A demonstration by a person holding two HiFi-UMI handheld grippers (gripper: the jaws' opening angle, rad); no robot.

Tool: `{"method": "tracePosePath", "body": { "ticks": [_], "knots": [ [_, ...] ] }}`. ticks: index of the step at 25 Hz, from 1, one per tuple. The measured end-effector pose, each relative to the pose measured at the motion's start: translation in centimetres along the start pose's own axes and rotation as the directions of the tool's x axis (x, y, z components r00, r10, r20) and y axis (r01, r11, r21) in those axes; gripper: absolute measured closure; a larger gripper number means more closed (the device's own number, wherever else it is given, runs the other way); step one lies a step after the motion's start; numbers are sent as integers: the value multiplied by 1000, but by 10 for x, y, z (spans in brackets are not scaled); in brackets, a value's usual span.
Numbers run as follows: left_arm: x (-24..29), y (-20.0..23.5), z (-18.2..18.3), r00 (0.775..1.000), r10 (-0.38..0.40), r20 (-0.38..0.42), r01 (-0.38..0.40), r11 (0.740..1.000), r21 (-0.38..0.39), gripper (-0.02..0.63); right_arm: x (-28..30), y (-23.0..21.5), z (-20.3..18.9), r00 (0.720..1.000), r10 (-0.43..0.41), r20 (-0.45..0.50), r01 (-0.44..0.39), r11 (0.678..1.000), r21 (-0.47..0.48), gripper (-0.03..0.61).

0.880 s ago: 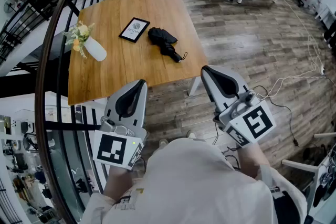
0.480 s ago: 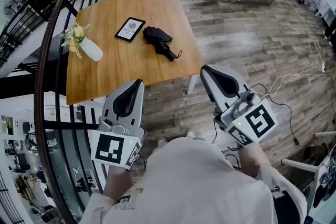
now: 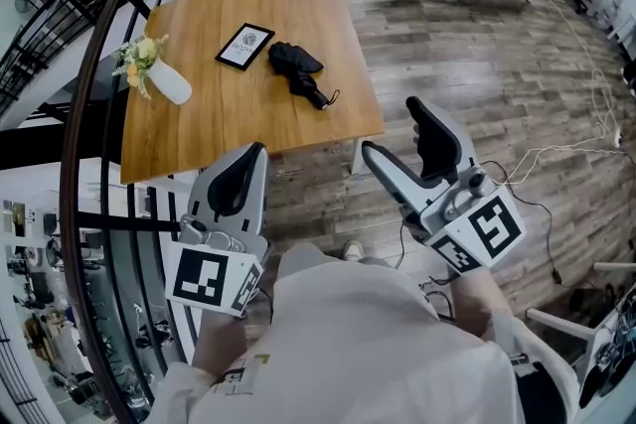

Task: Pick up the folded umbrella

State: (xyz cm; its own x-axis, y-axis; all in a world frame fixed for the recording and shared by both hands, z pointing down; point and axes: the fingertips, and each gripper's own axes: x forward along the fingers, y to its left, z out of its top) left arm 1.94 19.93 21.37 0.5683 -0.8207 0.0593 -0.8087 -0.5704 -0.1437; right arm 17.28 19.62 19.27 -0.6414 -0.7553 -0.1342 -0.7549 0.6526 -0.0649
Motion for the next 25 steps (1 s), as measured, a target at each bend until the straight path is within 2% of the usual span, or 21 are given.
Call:
{"method": "tracePosePath", "body": {
  "ticks": [6,11,16,25],
  "knots": [
    [9,3,-7,1000,15,-20,-15,1000,4,598,9,-4,-13,998,40,-39,-40,999,6,233],
    [18,25,-13,1000,7,-30,-7,1000,2,598,39,-11,-21,999,28,-43,-26,999,34,233],
    [46,76,-32,999,-16,-40,15,1000,-14,598,93,-19,-47,996,17,-83,-15,999,29,233],
    [113,189,-63,993,-105,-57,103,994,-27,598,220,-40,-93,983,-27,-180,35,999,42,233]
  ]
}}
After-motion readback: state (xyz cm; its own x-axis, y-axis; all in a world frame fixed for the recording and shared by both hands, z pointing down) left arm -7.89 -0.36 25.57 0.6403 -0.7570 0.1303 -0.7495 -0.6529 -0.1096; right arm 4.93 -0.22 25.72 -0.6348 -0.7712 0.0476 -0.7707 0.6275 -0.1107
